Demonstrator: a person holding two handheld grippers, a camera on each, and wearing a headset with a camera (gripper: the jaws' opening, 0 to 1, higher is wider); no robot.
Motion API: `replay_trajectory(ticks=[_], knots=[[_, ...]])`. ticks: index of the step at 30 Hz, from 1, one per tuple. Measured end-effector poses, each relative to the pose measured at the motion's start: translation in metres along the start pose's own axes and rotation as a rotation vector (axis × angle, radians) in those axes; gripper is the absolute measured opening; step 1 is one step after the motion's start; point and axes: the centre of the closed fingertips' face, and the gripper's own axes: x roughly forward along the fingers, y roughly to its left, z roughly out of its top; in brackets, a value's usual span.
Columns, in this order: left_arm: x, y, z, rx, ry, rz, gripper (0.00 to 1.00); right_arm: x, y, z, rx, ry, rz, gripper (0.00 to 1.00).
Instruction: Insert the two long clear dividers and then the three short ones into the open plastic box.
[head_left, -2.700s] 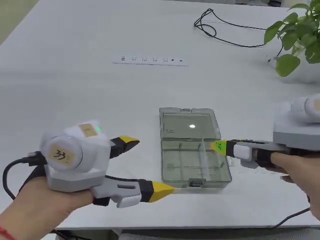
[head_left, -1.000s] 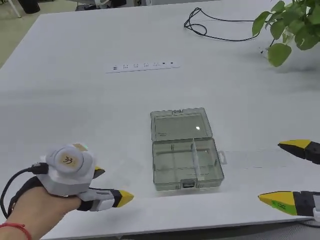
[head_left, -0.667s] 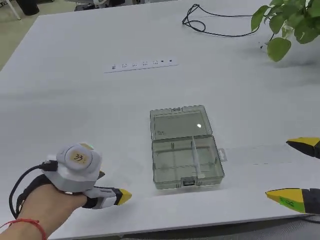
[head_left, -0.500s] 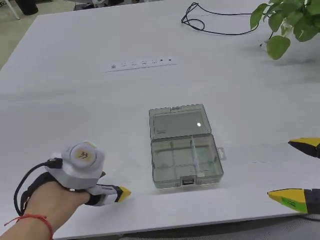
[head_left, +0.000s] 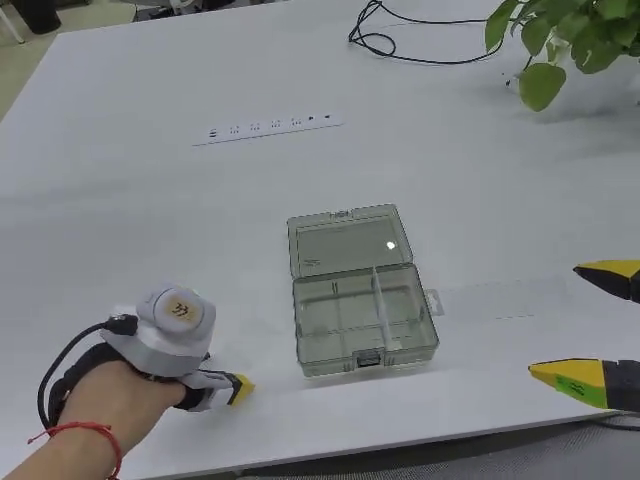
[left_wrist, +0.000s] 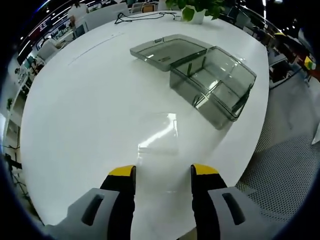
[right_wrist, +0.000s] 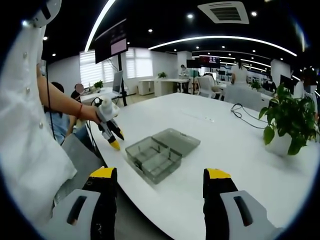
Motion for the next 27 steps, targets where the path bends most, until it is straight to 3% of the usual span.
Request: replay_trajectory(ticks=[8,15,27], knots=[[-0.001,0.005,0.002,0.000,0.008,0.023,0.39,0.001,-0.001,0.001,0.014,-0.008,-0.011,0.70],[-0.001,0.010,0.002,-0.037,0.019,0.039,0.34,0.001,-0.001,0.003,0.010,-0.014,-0.014,0.70],[-0.001,0.010,0.002,-0.050,0.053,0.006,0.31,0.000,0.000,-0.009,-0.013,0.027,0.007,0.75]])
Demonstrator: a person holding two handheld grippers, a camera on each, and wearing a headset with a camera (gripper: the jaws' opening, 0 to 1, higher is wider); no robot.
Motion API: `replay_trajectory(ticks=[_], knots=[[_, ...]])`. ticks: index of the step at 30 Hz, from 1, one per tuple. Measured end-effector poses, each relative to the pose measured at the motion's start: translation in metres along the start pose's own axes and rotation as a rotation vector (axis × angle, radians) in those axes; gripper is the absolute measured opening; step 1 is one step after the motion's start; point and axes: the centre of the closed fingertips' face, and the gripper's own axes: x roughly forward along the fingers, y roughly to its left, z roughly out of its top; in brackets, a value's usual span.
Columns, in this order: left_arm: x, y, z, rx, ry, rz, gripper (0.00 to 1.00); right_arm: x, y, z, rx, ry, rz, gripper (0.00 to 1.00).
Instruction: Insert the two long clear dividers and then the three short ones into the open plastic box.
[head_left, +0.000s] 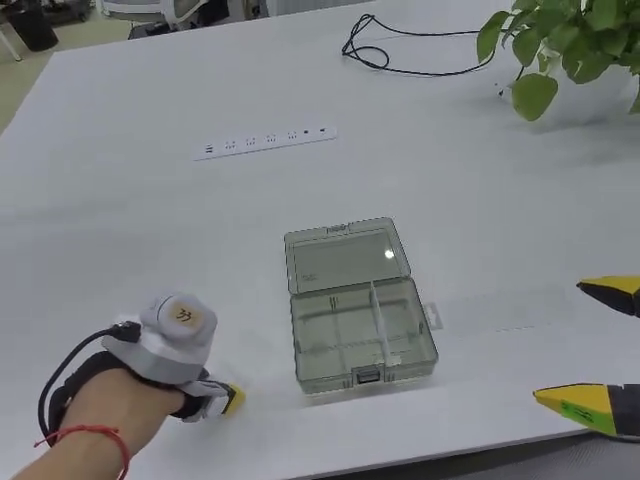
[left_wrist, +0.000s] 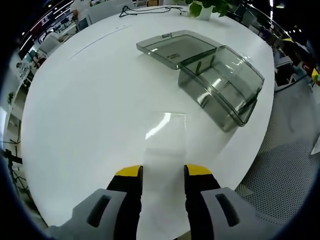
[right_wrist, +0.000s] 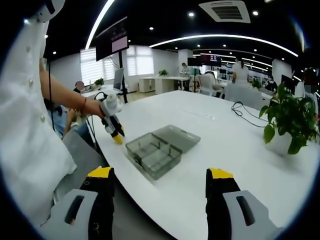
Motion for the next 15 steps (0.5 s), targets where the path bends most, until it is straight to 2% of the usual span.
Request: replay_trajectory(ticks=[4,15], knots=[[0.0004,-0.0013,-0.0002,0.004,-0.001,-0.008,0.31,0.0019,0.0012,-0.0016,-0.009,0.015,0.006,0.75],[-0.0016,-0.0043,0.0007,-0.037,-0.029,-0.033,0.30,0.0098,0.0026,-0.0037,-0.021,0.032,0.025,0.76]])
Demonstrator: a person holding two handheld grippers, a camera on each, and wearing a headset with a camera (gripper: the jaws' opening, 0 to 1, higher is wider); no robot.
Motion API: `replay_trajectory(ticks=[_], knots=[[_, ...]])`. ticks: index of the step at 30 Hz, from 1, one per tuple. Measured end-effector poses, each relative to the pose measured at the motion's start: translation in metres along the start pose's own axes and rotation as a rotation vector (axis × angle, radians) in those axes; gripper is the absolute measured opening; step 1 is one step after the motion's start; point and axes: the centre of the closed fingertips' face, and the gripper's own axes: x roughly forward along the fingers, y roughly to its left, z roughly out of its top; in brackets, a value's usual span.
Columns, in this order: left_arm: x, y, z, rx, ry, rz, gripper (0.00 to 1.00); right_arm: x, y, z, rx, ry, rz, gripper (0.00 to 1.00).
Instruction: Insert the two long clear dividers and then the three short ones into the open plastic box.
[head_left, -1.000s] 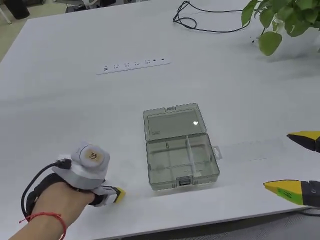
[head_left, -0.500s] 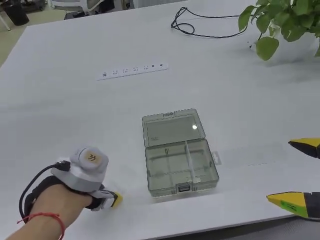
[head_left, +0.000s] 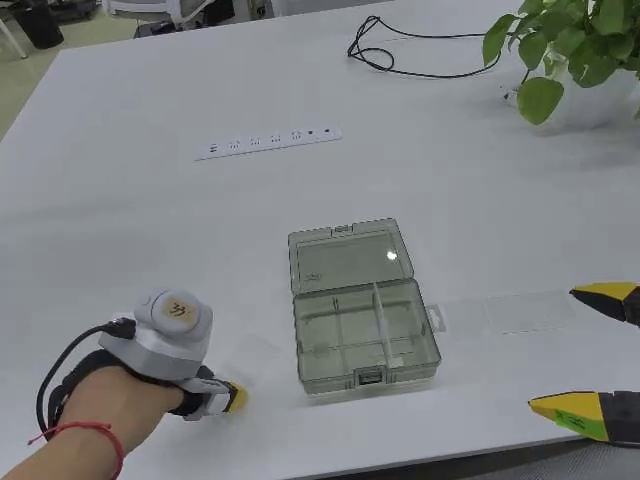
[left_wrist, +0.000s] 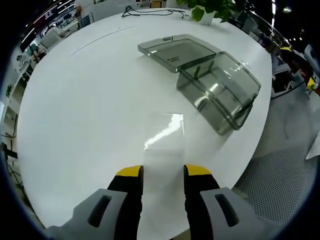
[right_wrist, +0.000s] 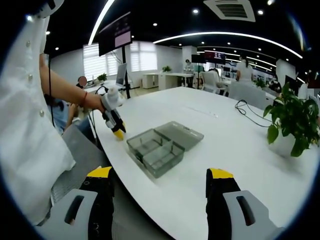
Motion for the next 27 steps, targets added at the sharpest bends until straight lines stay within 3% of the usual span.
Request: replay_trajectory(ticks=[11,21,27], knots=[[-0.009,-0.005,0.003,-0.070,-0.073,-0.026,0.30,0.010,0.001,0.001,-0.015,0.015,0.025,0.76],[-0.025,-0.009,0.013,-0.152,-0.172,-0.051,0.30,0.020,0.002,0.002,-0.012,0.025,0.050,0.76],[-0.043,-0.014,0.027,-0.184,-0.264,-0.068,0.30,0.028,0.006,0.013,-0.015,0.017,0.066,0.76]])
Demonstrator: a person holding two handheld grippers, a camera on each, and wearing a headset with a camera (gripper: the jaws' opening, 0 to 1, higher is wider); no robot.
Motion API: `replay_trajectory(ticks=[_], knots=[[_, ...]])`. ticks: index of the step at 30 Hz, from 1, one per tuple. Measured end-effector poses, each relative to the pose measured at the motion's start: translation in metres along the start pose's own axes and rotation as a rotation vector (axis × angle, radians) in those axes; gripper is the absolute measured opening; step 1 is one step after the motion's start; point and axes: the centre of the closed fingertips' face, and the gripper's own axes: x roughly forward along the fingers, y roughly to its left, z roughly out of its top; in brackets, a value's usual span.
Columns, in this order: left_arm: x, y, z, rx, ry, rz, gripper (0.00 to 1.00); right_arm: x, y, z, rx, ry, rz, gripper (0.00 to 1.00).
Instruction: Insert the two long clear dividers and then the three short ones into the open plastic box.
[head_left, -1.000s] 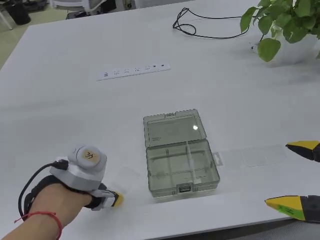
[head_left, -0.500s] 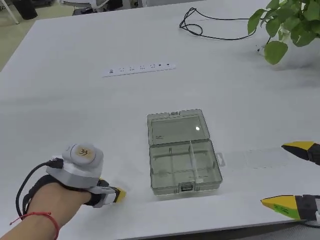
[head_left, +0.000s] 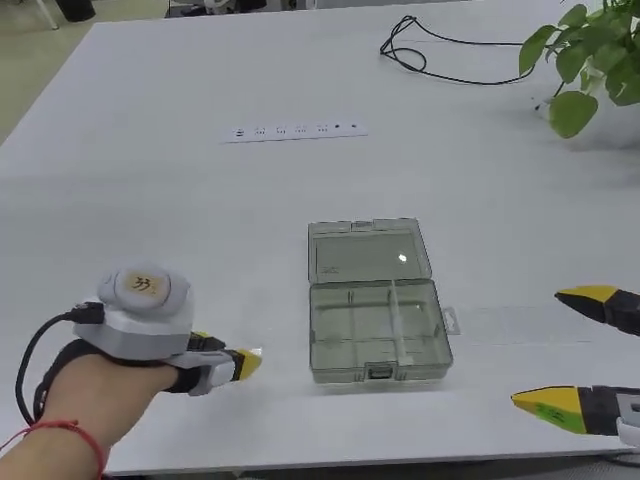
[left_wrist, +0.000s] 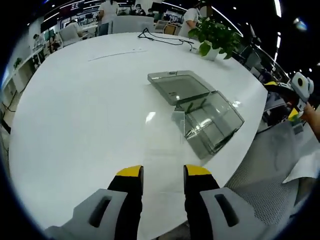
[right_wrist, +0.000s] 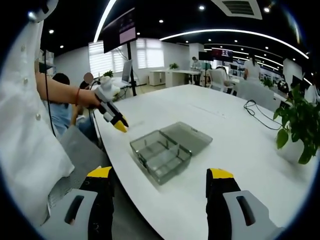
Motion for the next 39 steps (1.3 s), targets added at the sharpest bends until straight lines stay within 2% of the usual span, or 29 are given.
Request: replay_trajectory(ticks=[3,7,12,14,18,22,26,31,36,39], knots=[[-0.007,-0.009,0.011,-0.017,-0.052,-0.024,0.30,0.005,0.003,0.009,-0.002,-0.012,0.007,0.75],[-0.018,-0.026,0.028,-0.030,-0.130,-0.069,0.30,0.013,0.009,0.027,0.020,-0.052,0.021,0.75],[-0.027,-0.044,0.045,-0.055,-0.204,-0.117,0.30,0.023,0.018,0.047,0.053,-0.098,0.037,0.73],[-0.032,-0.055,0.054,-0.060,-0.245,-0.148,0.30,0.026,0.020,0.055,0.068,-0.114,0.037,0.71],[-0.043,-0.076,0.073,-0.091,-0.323,-0.207,0.30,0.033,0.025,0.077,0.145,-0.174,0.043,0.65],[-0.049,-0.095,0.089,-0.116,-0.396,-0.267,0.30,0.040,0.028,0.094,0.214,-0.200,0.044,0.53],[-0.054,-0.109,0.099,-0.142,-0.437,-0.303,0.30,0.050,0.031,0.111,0.258,-0.227,0.035,0.48],[-0.055,-0.124,0.104,-0.125,-0.446,-0.335,0.30,0.065,0.040,0.123,0.278,-0.242,0.039,0.39],[-0.055,-0.130,0.110,-0.107,-0.454,-0.349,0.30,0.081,0.046,0.120,0.365,-0.219,0.050,0.29],[-0.056,-0.133,0.112,-0.083,-0.453,-0.348,0.30,0.086,0.047,0.116,0.380,-0.194,0.038,0.22]])
